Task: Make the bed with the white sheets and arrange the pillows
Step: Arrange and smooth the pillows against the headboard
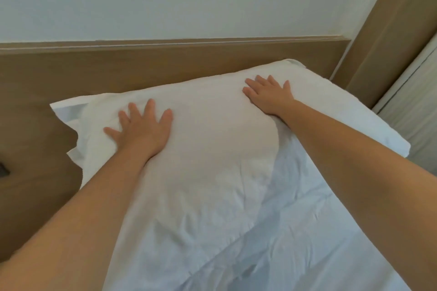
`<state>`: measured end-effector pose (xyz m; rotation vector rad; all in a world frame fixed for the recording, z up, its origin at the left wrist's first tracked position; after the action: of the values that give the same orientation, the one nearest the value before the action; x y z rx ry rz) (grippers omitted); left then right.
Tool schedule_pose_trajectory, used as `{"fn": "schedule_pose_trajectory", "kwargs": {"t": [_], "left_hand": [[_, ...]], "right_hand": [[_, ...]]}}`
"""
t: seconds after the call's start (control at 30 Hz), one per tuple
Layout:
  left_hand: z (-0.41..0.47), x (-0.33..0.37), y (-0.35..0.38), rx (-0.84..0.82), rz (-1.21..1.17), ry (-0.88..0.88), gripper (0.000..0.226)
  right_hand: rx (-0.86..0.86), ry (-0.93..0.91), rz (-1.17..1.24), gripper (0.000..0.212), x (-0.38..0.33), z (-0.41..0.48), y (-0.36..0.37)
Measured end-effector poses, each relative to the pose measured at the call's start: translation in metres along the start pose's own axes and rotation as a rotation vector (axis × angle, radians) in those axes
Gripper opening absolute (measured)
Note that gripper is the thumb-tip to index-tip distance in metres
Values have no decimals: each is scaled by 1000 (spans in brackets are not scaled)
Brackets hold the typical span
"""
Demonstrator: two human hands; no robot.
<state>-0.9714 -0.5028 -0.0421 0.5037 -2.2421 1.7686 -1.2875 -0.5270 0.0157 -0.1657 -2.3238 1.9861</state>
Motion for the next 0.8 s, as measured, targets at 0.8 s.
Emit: {"fn": "schedule_pose_trajectory", "kwargs": {"t": [0.8], "left_hand": [[-312,-8,211,432,757,586,91]], "right_hand": [[297,-220,-106,78,20,-319,272]]}}
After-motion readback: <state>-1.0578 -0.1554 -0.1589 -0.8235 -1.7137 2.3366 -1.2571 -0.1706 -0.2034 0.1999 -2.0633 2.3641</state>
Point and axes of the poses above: each hand's wrist, its own z-axis towards the middle knuckle, its own y-axis out of the palm, x = y × z, the point moved 9 cm from there along z, towards the middle knuckle, and after that the axes turned 10 degrees about -x, right-handed, at the moved point
